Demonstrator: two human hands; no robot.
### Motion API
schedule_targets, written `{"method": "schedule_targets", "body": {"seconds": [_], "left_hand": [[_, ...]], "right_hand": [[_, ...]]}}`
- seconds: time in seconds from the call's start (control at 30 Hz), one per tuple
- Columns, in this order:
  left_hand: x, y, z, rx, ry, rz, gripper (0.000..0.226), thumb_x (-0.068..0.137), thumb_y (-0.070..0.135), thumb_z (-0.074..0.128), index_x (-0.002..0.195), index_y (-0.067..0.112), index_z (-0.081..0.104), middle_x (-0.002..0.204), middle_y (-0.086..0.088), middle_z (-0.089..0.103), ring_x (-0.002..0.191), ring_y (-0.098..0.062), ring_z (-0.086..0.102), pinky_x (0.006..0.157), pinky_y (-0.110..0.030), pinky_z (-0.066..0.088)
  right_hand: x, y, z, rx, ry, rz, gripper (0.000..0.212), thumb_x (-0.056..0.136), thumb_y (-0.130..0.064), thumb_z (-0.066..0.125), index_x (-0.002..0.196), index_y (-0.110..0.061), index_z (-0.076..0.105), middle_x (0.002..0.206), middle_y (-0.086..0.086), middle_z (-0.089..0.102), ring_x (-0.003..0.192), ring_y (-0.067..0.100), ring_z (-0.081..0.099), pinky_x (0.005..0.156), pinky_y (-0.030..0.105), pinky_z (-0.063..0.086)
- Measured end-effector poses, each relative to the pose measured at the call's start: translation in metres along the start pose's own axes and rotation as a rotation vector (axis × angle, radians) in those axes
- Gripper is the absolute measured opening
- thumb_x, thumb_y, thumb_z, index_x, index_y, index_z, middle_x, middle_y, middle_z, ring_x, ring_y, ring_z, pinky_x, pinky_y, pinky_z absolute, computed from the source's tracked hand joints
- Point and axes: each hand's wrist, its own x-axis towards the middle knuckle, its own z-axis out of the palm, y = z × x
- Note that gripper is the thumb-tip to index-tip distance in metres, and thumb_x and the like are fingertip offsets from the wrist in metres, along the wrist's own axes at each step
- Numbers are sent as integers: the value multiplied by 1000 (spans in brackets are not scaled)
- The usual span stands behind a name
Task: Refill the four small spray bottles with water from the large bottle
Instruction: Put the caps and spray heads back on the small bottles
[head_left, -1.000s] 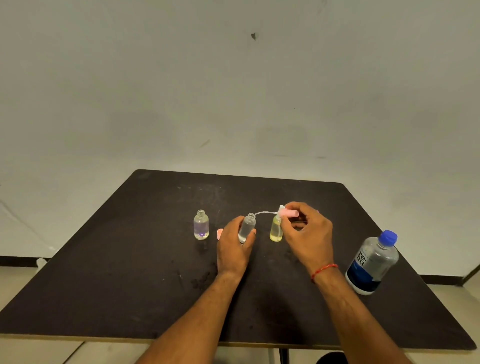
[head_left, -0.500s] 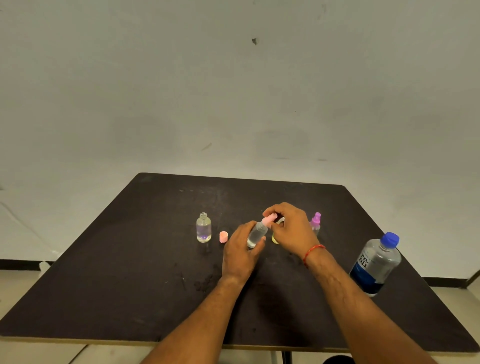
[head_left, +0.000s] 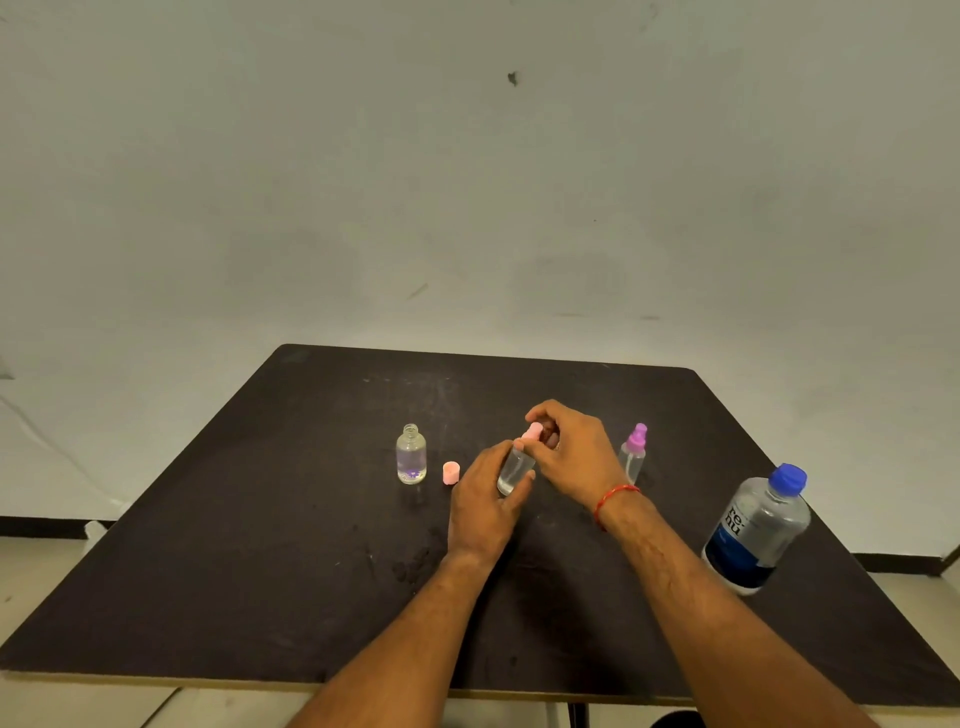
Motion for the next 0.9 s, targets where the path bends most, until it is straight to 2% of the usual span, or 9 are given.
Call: {"method": "schedule_targets", "body": {"seconds": [0.1,0.17,0.33,0.4,0.5,0.6,0.67,0.77,0.9], "left_hand": [[-1,3,0,16,9,-24,29,94,27,71,122,19,65,113,9,68,105,-5,64,90,5,30],[0,4,0,7,12,-32,30,95,28,70,122,16,65,113,7,69,106,-6,65,90,8,25],[1,-1,1,17,-6,-27,34,94,30,70,125,20,63,115,8,68,108,-7,64,92,-1,38],[1,-1,1,1,-5,-32,32,93,30,70,123,22,63,113,11,68,108,-6,64,90,-4,42],[2,-2,1,-2,-1,-41,32,93,27,72,123,22,63,115,12,68,110,-4,64,93,-1,38],[1,-1,1,2,5,-36,30,93,25,72,122,21,63,116,11,69,111,-4,64,93,-1,38],[1,3,0,-4,19,-41,26,93,24,72,118,18,65,110,9,69,104,-4,65,89,3,33],[1,4,-1,-9,18,-40,22,93,21,71,114,18,66,103,8,69,97,-5,64,85,2,34],[1,4,-1,0,31,-34,23,93,24,72,115,17,66,107,9,70,101,-5,65,88,3,34]], "right_hand": [[0,2,4,-29,-27,32,47,82,-40,74,121,-24,54,105,-6,61,91,9,59,86,25,53],[-1,4,6,35,-16,38,53,82,-39,74,128,-26,50,108,-7,61,96,9,59,88,26,52],[-6,9,14,273,70,42,47,85,-6,70,124,-27,52,99,-8,67,95,1,62,89,23,53],[-6,9,17,253,109,55,45,84,-8,72,120,-28,55,93,-8,67,90,2,63,83,20,54],[-5,8,19,230,138,76,47,78,-22,80,118,-28,56,85,-10,65,81,3,63,71,12,50],[-5,9,21,245,117,78,54,77,-31,81,122,-31,51,95,-13,62,89,1,60,73,10,46],[-5,10,22,293,129,58,52,80,-21,78,123,-31,51,103,-13,62,96,-1,60,75,10,47],[-6,13,25,352,158,46,46,84,-6,71,120,-29,55,102,-10,67,96,0,63,83,19,55],[-7,9,26,288,186,81,42,80,-17,78,115,-27,58,89,-11,63,84,3,62,70,11,50]]}}
